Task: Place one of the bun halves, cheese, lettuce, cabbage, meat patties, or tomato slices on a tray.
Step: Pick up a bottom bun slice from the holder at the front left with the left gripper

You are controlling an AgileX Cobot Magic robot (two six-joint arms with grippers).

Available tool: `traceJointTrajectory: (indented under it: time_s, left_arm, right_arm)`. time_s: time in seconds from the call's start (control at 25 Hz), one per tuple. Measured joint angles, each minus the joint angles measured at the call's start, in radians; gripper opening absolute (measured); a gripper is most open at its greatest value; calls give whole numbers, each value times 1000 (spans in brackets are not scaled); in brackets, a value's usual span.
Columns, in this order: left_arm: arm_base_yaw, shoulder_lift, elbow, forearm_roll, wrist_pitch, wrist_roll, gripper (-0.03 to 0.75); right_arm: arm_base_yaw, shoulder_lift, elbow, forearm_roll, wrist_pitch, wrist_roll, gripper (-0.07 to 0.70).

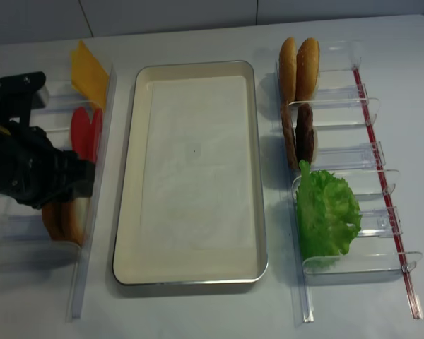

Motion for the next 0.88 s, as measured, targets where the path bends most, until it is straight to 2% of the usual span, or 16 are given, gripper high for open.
traceJointTrajectory:
  time_s: [0.36, 0.6, 0.88]
  left_arm:
    - [0, 0, 0, 26, -2, -13, 276]
    - [0, 0, 0, 41, -8, -27, 127]
    - [0, 0, 0, 50, -12, -36, 117]
  right_arm:
    - [0, 0, 0, 0, 0, 0, 459]
    - [0, 0, 0, 0, 0, 1, 459]
    - [0, 0, 0, 0, 0, 1, 459]
